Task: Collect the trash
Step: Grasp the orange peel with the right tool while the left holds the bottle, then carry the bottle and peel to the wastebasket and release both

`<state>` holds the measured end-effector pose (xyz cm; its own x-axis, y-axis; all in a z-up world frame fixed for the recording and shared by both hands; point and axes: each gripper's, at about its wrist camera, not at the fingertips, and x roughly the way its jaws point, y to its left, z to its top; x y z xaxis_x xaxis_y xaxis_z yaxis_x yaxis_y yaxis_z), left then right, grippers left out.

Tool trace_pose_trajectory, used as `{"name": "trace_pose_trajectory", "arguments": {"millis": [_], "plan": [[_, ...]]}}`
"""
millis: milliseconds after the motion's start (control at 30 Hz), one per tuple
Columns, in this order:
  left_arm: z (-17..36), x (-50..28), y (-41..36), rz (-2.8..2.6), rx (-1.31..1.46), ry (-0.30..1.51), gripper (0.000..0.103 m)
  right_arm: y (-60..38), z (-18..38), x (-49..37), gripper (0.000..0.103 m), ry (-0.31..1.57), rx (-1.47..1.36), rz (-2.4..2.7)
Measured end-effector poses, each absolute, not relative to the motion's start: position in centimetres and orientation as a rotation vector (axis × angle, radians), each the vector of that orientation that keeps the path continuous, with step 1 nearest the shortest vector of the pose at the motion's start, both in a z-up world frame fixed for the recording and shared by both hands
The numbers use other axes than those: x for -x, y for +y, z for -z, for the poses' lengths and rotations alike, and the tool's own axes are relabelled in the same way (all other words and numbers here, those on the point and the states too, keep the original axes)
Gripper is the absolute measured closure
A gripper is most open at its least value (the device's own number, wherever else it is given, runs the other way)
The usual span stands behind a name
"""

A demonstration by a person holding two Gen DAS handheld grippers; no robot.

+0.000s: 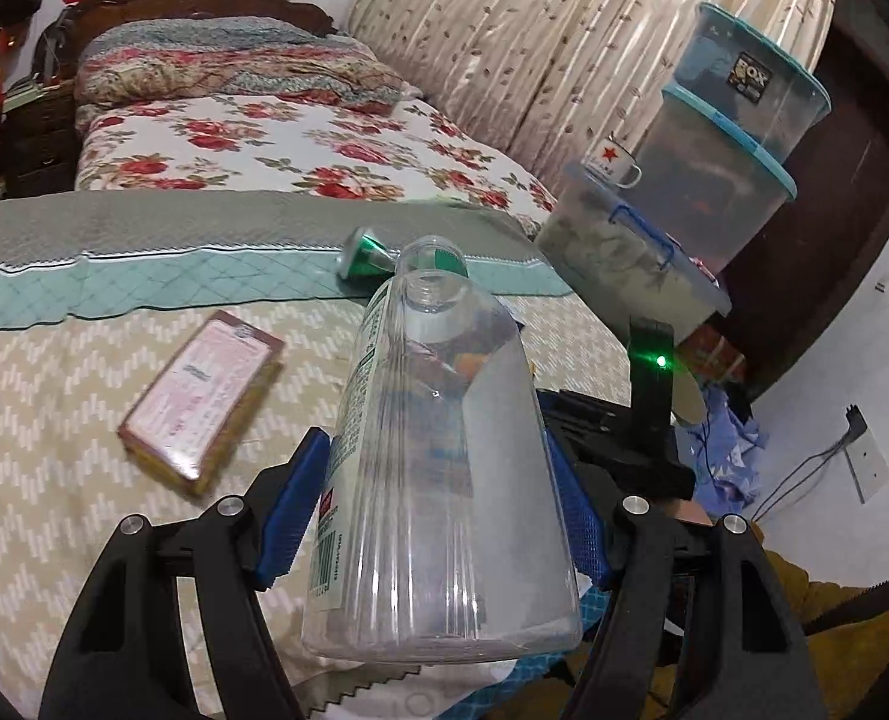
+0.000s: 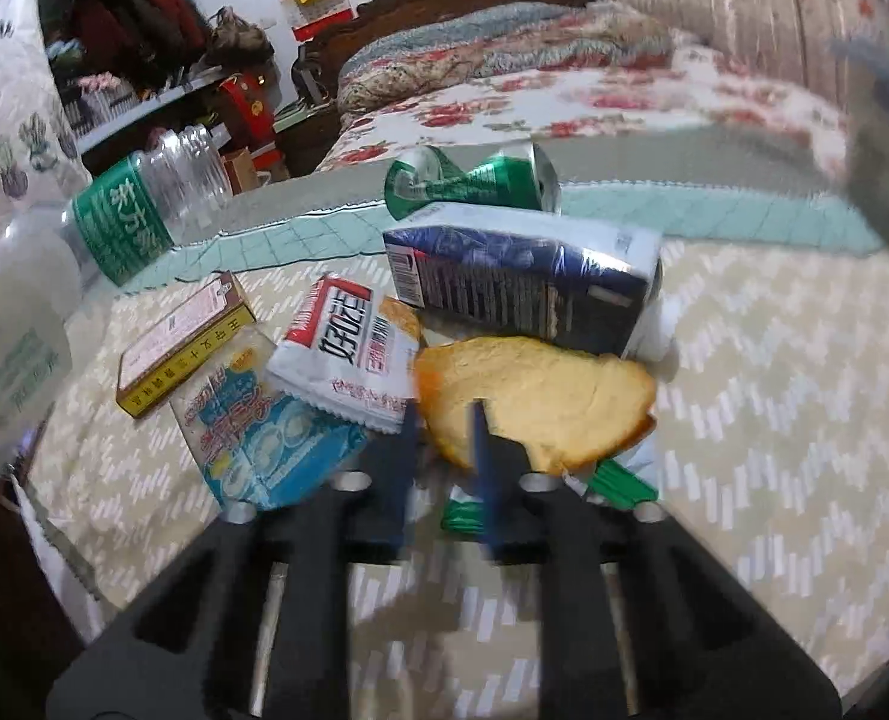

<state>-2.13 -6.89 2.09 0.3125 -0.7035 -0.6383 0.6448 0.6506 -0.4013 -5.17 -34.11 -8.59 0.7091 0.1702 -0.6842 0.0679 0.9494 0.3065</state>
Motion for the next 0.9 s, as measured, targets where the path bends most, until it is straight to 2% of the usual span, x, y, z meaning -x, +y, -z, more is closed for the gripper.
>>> {"name": "trace_pose_trajectory", "arguments": {"millis": [100,500,900], "plan": [[-1.8,2.4,-8.1,0.899,0.055,0.897,0.036,-35.1,7.7,6.7,0.095,0.733,-0.377,-0.061],[-1.8,3.7,-13.6,1.021,-0.009,0.894,0.036,-41.2,2.6,14.6,0.095,0.508,-0.605,-0.058],[-2.1,3.4,-23.0,1.158,-0.079,0.928,0.036,-48.7,3.7,19.0,0.095,0.424,-0.740,0.062]]}}
